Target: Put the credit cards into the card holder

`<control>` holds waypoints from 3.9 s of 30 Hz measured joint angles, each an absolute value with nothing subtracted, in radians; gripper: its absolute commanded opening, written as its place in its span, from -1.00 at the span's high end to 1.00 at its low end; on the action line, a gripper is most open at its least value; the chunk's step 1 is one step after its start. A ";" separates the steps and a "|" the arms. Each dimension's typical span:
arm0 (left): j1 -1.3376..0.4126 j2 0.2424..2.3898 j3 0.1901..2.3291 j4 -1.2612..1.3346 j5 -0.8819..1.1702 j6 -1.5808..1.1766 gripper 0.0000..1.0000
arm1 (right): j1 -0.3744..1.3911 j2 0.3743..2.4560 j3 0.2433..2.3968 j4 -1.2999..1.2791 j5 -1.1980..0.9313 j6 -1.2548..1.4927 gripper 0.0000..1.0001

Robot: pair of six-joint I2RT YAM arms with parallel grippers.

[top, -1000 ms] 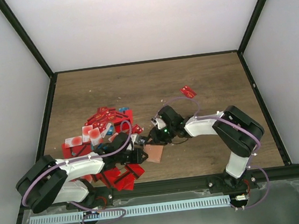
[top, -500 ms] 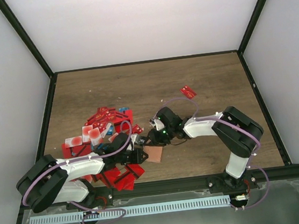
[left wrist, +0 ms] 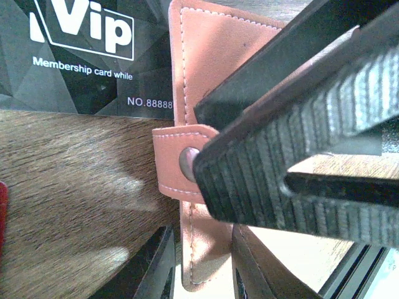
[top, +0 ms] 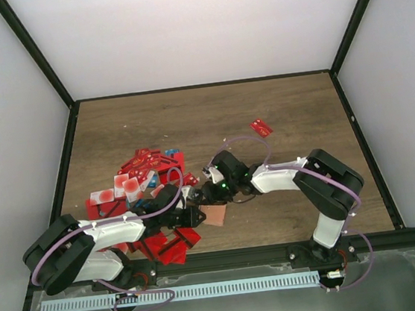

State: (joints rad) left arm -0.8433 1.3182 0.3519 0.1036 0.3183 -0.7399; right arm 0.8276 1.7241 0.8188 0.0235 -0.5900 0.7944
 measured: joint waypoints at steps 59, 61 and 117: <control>-0.843 1.312 0.352 0.093 0.307 -0.756 0.46 | 0.835 1.664 0.875 -0.200 -0.443 0.748 0.99; -0.843 1.312 0.352 0.093 0.307 -0.757 0.46 | 0.835 1.658 0.875 -0.205 -0.441 0.748 0.99; -0.838 1.483 0.601 -0.036 0.216 -0.775 0.40 | 0.835 1.528 0.732 -0.209 -0.463 0.854 0.99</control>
